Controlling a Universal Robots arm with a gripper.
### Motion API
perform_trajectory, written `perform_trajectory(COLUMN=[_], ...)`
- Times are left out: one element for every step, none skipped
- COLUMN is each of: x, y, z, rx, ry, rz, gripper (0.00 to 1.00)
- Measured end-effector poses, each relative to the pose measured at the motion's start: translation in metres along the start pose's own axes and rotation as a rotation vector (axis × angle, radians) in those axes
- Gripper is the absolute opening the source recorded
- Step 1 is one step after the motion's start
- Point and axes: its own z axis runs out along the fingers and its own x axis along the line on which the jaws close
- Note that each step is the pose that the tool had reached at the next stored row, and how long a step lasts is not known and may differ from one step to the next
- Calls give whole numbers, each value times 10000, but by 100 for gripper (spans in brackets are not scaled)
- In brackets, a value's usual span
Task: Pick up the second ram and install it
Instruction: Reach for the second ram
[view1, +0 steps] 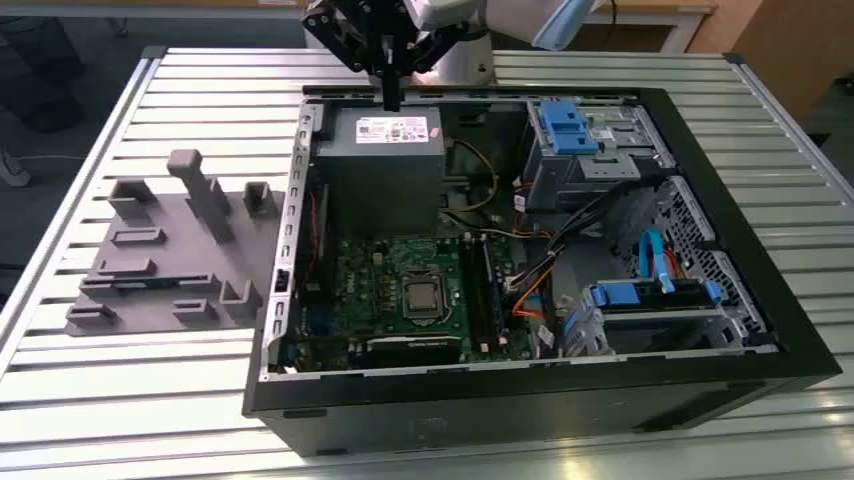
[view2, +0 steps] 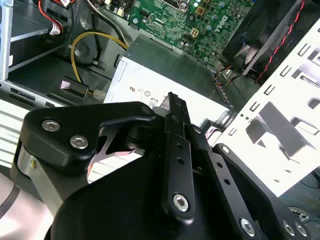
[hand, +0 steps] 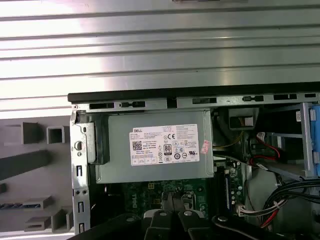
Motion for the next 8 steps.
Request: perform_trajectory(x=[0,0,5,6,8,10,13,15], y=[0,0,0,0,0,-1,-1,-1], z=[0,0,-1,0,0,-1,-1,0], rx=[1,0,2,1,0,1,0,0], ry=[1,1,1,0,0,0,0,0], rz=[0,0,1,1,0,1,1,0], gripper=[11,11,11,11,11,11,11,11])
